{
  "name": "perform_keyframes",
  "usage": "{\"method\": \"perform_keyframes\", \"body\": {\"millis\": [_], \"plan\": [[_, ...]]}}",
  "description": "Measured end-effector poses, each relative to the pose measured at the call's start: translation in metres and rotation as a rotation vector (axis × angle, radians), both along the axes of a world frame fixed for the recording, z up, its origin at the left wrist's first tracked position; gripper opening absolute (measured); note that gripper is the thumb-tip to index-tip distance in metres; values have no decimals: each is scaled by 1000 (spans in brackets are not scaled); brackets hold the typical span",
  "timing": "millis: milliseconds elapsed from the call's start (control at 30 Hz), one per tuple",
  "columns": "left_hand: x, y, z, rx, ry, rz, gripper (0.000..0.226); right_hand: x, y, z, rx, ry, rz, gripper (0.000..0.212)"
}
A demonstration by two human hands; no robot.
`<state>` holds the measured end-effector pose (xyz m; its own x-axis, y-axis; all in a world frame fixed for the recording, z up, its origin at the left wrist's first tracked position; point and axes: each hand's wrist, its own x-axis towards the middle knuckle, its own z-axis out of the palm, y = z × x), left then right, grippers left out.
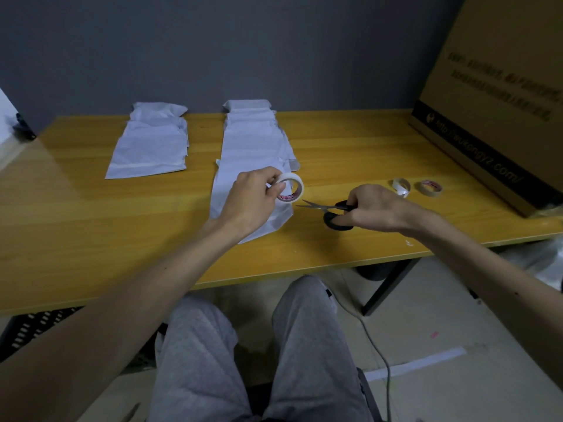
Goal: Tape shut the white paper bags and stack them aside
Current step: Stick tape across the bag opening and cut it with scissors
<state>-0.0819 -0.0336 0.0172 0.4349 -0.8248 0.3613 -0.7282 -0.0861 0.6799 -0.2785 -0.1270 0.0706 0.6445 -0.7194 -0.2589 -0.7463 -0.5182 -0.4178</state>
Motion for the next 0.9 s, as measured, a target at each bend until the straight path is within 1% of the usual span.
{"method": "perform_keyframes", "body": {"millis": [400,600,633,700,733,767,833,900], "plan": [[-3,1,3,-32,-3,-10,16,16,16,3,-54,-22,1,39],[-1,2,4,-39,7,1,15,4,7,14,4,36,-48,37],[-1,2,4,-36,8,1,15,2,6,17,-4,37,-69,41],[-2,2,4,-29,10,-2,14,-1,5,20,9,14,-108,55],[-3,2,4,-28,9,-3,14,-1,6,20,27,4,-118,59],[-3,2,5,-30,7,-5,14,0,7,20,37,-3,-122,57],[-4,2,5,-36,3,-7,14,4,11,17,55,-22,-118,44],[-4,2,6,-43,1,-7,13,9,13,14,84,-57,-125,43]]}}
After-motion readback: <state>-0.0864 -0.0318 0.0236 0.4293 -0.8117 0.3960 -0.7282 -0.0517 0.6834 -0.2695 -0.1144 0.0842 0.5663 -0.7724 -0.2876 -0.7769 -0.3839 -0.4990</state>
